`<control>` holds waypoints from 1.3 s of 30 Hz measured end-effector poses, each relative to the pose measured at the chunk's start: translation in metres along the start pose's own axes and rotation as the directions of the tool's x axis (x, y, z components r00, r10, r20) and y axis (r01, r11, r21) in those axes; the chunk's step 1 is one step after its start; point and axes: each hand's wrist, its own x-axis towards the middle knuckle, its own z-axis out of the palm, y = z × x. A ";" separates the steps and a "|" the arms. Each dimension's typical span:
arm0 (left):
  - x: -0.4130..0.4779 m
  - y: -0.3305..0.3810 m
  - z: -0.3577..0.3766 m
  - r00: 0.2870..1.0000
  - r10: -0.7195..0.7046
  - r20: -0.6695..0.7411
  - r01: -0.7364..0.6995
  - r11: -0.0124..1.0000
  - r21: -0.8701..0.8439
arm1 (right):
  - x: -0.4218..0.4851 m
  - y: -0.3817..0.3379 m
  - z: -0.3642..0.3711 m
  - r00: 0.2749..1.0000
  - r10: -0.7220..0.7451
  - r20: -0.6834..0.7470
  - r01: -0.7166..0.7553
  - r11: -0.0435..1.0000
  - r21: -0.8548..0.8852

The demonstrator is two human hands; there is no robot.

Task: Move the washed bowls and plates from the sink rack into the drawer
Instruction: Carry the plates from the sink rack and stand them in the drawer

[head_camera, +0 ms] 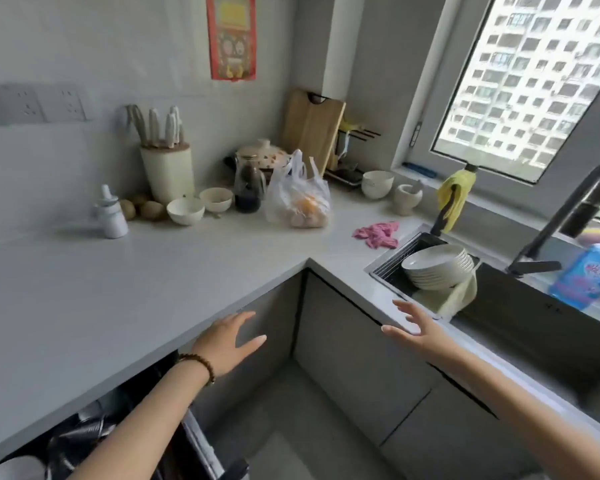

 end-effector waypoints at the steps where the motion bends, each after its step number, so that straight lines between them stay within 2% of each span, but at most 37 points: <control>1: 0.021 0.021 0.006 1.000 0.020 0.015 -0.020 0.999 0.033 | 0.008 0.014 -0.019 1.000 0.010 -0.016 -0.010 1.000 -0.024; 6: 0.117 0.119 0.039 0.986 0.150 0.069 -0.161 0.969 0.186 | 0.039 0.068 -0.103 0.996 0.066 -0.067 -0.076 0.985 -0.154; 11: 0.212 0.190 0.081 0.952 0.262 0.157 -0.296 0.917 0.266 | 0.076 0.120 -0.149 0.982 0.147 -0.121 -0.170 0.964 -0.204; 22: 0.420 0.288 0.180 0.833 0.423 0.356 -0.507 0.841 0.187 | 0.228 0.178 -0.189 0.949 0.243 -0.203 -0.287 0.930 -0.229; 28: 0.476 0.302 0.223 0.833 0.376 0.405 -0.474 0.863 0.174 | 0.300 0.199 -0.198 0.930 0.268 -0.253 -0.326 0.917 -0.228; 34: 0.497 0.296 0.255 0.855 0.252 0.454 -0.343 0.930 0.130 | 0.356 0.218 -0.215 0.893 0.342 -0.291 -0.388 0.914 -0.117; 39: 0.500 0.296 0.270 0.862 0.175 0.476 -0.247 0.965 0.092 | 0.381 0.231 -0.223 0.887 0.379 -0.264 -0.411 0.909 -0.074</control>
